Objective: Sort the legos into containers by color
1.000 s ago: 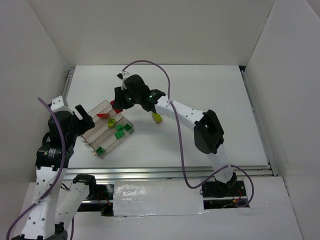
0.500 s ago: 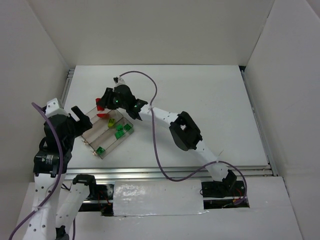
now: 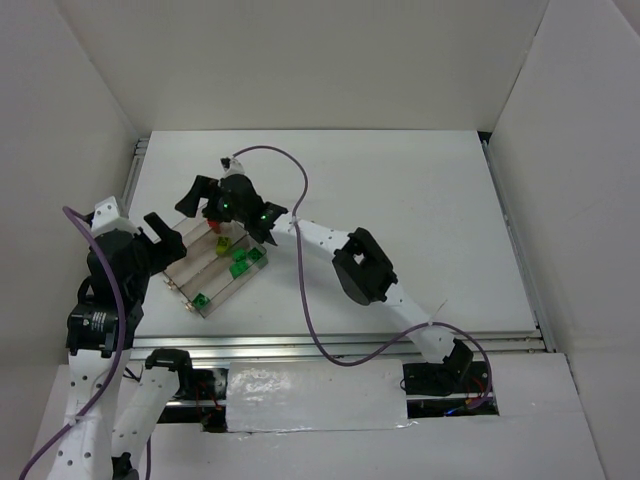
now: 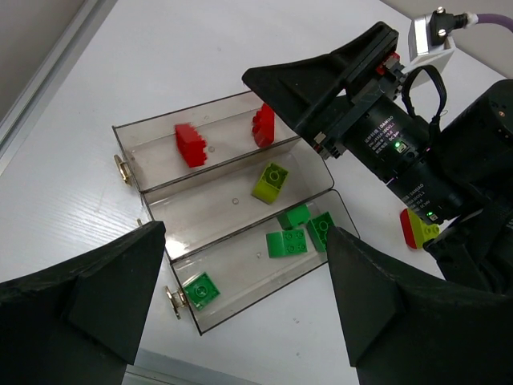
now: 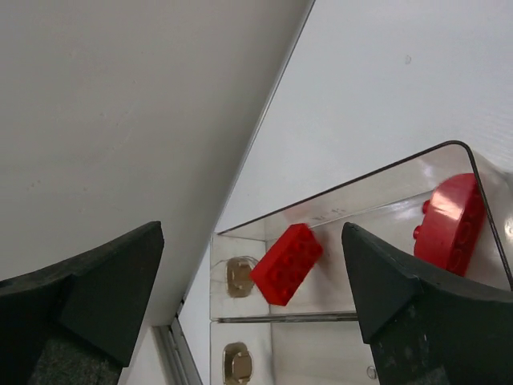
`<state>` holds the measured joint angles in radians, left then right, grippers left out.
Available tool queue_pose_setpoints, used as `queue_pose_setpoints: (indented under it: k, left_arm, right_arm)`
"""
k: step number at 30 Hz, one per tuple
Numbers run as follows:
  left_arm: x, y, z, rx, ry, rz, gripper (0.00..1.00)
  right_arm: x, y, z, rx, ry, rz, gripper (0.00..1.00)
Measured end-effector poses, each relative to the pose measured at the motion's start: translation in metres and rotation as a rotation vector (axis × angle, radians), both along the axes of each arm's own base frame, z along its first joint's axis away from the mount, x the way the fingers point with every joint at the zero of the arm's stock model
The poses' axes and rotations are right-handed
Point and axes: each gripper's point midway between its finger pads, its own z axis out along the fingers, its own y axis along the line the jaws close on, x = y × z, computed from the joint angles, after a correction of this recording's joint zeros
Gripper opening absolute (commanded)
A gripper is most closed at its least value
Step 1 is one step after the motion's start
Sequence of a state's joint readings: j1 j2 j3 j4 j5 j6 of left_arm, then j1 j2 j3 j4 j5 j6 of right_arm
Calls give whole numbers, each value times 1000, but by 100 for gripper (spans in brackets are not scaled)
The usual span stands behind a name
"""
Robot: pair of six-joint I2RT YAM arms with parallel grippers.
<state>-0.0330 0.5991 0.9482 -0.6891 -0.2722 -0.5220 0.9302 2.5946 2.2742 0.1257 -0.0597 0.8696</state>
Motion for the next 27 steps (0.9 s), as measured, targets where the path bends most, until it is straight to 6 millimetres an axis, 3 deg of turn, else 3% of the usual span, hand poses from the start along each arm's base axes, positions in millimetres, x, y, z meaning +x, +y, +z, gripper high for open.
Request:
queue_pose_setpoints:
  k: [4, 6, 8, 10, 14, 17, 20, 25, 27]
  left_arm:
    - [0, 0, 0, 0, -1, 0, 94]
    - [0, 0, 0, 0, 0, -1, 94]
    - [1, -1, -1, -2, 1, -7, 95]
    - [2, -3, -2, -4, 5, -20, 95]
    - [6, -9, -5, -3, 18, -63, 95]
    - [11, -16, -9, -14, 34, -100, 95]
    - [14, -21, -14, -14, 48, -137, 95]
    - [14, -26, -17, -20, 56, -166, 95]
    - [15, -28, -18, -24, 60, -175, 95]
  right_arm:
    - [0, -6, -2, -32, -22, -3, 100]
    - [-7, -29, -11, -103, -22, -19, 100]
    - [-18, -65, -17, -205, -22, -44, 100]
    - [-24, -106, -4, -303, -37, -75, 100]
    - [0, -186, 58, -410, -107, -205, 100]
    - [20, -243, 76, -513, -140, -292, 99]
    - [25, -274, 46, -664, -112, -285, 91]
    - [11, -291, -61, -924, 29, -137, 82]
    - [2, -299, -93, -997, 87, -84, 79]
